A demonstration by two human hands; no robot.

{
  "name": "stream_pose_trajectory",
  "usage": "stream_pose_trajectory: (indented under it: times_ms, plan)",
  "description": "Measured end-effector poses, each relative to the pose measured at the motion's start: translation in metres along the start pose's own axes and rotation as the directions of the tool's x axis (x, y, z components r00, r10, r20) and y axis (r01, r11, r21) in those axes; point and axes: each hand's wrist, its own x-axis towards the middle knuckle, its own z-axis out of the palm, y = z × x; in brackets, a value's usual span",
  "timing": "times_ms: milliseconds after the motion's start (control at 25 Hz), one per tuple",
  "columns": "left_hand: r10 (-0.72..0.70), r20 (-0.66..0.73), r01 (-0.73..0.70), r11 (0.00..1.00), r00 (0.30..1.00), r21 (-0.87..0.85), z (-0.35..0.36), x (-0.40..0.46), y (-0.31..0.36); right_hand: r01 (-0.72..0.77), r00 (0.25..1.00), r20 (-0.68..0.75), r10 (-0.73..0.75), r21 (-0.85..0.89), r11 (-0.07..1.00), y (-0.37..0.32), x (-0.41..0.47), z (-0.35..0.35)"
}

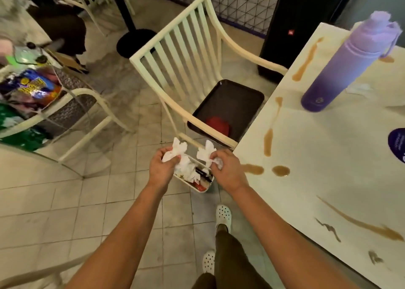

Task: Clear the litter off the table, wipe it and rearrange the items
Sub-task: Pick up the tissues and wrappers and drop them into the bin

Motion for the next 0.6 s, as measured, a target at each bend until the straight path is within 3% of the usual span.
stream_pose_trajectory:
  times_ms: [280,600]
  plan:
    - [-0.127,-0.083,0.134,0.988,0.988,0.079,-0.029,0.081,-0.037,-0.226,0.961,0.182,0.21,0.072,0.971,0.004,0.055,0.08]
    - [-0.189,0.018,0.178,0.948,0.982,0.263,-0.035,0.162,-0.107,-0.383,0.896,0.224,0.384,-0.047,0.923,0.032,0.086,0.178]
